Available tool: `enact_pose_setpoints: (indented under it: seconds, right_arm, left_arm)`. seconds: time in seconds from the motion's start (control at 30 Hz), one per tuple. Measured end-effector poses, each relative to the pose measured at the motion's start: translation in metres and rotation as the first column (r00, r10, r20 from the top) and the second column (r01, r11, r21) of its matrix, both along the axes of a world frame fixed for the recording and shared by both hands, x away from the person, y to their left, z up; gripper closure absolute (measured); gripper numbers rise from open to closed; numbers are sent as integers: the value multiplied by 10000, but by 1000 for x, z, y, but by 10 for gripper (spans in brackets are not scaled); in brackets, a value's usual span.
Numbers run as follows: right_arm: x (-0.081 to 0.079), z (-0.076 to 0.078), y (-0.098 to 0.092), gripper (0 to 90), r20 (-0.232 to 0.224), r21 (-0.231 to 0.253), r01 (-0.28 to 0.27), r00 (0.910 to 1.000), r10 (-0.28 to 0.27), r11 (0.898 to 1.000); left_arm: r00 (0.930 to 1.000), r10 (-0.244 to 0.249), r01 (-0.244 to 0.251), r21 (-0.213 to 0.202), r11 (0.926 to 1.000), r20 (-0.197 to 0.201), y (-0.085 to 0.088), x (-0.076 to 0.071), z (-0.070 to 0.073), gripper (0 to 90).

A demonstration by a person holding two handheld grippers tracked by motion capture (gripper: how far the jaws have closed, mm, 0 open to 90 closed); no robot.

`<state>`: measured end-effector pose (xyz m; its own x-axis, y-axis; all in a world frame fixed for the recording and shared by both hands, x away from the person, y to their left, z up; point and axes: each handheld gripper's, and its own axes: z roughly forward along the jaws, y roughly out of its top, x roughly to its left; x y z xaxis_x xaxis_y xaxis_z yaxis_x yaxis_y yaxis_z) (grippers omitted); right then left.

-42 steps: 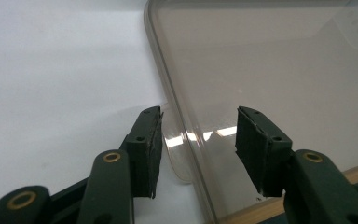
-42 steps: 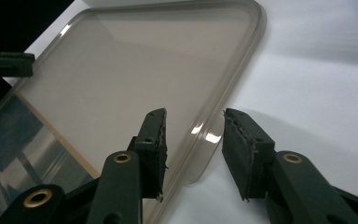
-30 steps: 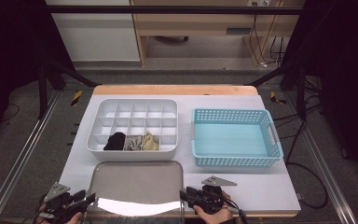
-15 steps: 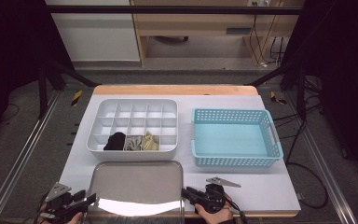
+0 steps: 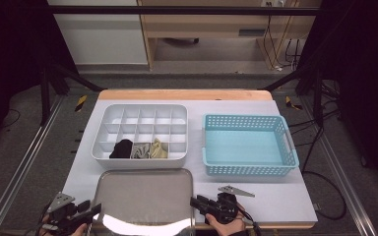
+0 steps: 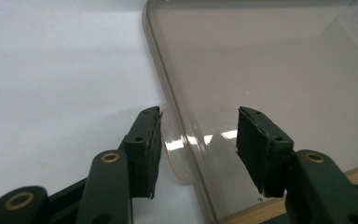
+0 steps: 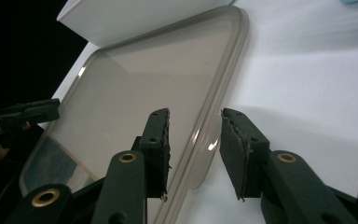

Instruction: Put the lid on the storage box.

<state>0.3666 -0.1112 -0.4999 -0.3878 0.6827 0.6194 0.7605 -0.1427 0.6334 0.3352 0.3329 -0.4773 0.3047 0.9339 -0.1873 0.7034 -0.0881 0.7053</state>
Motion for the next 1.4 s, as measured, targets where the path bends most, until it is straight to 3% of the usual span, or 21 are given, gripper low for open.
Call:
enact_pose_setpoints:
  seconds: [0.3, 0.4, 0.43, 0.47, 0.53, 0.67, 0.87, 1.03, 1.13, 1.27, 1.4]
  right_arm:
    - [0, -1, 4, 590, 256, -270, 87, 9996, -80, 9996]
    - [1, 1, 2, 629, 352, 200, 101, 9993, -108, 9997]
    - [2, 1, 3, 602, 188, 475, -112, 9998, 103, 9988]
    - [2, -1, 5, 586, 158, 427, -74, 9999, 67, 9991]
    - [3, -5, 10, 592, 391, -225, -94, 9992, 103, 9997]
    - [4, -5, 7, 589, 270, -28, -266, 9993, 267, 9996]
    - [1, -1, 2, 537, 645, -728, -652, 9955, 700, 9952]
    - [-10, -2, -1, 552, 321, -439, -821, 9960, 836, 9957]
    - [-14, -2, 1, 550, 385, -524, -616, 9972, 637, 9967]
    - [-12, -2, 1, 580, 42, -169, -271, 9996, 272, 9995]
    - [-7, -3, 1, 587, 81, -16, -113, 9999, 113, 9999]
  left_arm:
    - [10000, 42, -42, 54, 10000, 25, -1, 0, 0, 490]
    - [10000, -6, 6, 51, 10000, 27, -1, 0, 0, 488]
    - [10000, 7, -7, 46, 10000, 19, -1, 0, 0, 482]
    - [10000, 13, -13, 67, 10000, 28, -1, 0, 0, 485]
    - [10000, 40, -40, -2, 10000, 8, -1, 0, 0, 494]
    - [10000, 88, -88, 18, 10000, 21, -1, 0, 0, 510]
    - [9999, 118, -118, -39, 9999, 5, 1, 0, 0, 521]
    - [9999, 111, -111, -96, 9999, -8, 1, 0, 0, 517]
    - [10000, 91, -92, -85, 9999, -9, 1, 0, 0, 514]
    - [10000, 84, -84, -84, 9999, -7, 1, 0, 0, 505]
    - [10000, 79, -79, -151, 9999, -26, 1, 1, 0, 503]
